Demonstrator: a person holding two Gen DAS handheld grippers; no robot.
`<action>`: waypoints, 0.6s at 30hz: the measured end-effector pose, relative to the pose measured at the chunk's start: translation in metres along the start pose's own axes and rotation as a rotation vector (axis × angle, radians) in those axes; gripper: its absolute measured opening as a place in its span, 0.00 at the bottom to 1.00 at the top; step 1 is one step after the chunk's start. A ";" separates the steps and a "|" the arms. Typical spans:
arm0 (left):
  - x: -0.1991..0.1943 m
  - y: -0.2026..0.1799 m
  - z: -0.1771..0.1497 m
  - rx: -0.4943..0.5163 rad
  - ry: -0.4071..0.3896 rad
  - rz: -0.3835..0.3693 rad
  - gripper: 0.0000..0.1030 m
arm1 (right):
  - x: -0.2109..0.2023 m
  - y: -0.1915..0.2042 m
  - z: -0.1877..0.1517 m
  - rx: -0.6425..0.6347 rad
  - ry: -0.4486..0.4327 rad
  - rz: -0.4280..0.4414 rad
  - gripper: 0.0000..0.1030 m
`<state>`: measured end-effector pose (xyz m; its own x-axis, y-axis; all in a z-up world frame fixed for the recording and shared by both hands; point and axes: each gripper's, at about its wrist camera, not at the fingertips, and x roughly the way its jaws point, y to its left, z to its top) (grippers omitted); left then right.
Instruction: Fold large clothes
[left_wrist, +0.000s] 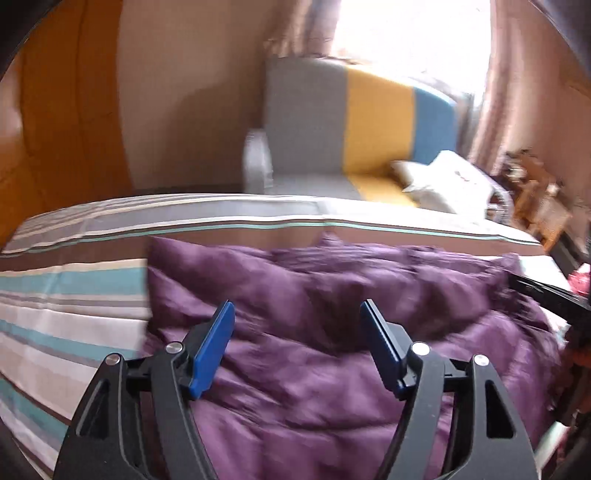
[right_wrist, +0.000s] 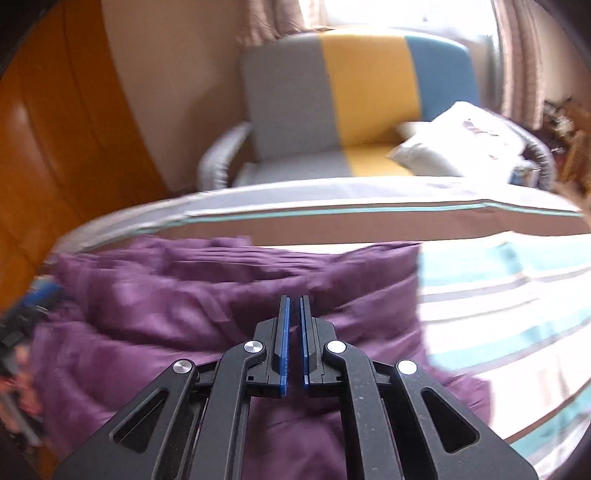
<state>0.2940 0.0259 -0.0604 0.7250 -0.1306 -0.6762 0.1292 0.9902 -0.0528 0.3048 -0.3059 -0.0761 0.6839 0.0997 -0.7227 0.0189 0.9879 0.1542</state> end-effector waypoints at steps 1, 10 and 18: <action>0.004 0.006 0.001 -0.015 0.007 0.020 0.68 | 0.006 -0.005 0.001 0.012 0.012 -0.023 0.03; 0.053 0.041 -0.016 -0.125 0.089 0.028 0.74 | 0.046 -0.038 -0.013 0.154 0.056 -0.068 0.03; 0.047 0.035 -0.021 -0.105 0.090 0.045 0.77 | 0.042 -0.036 -0.016 0.146 0.048 -0.078 0.03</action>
<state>0.3183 0.0550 -0.1092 0.6640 -0.0855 -0.7428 0.0232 0.9953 -0.0939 0.3215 -0.3358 -0.1225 0.6405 0.0330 -0.7672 0.1781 0.9655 0.1902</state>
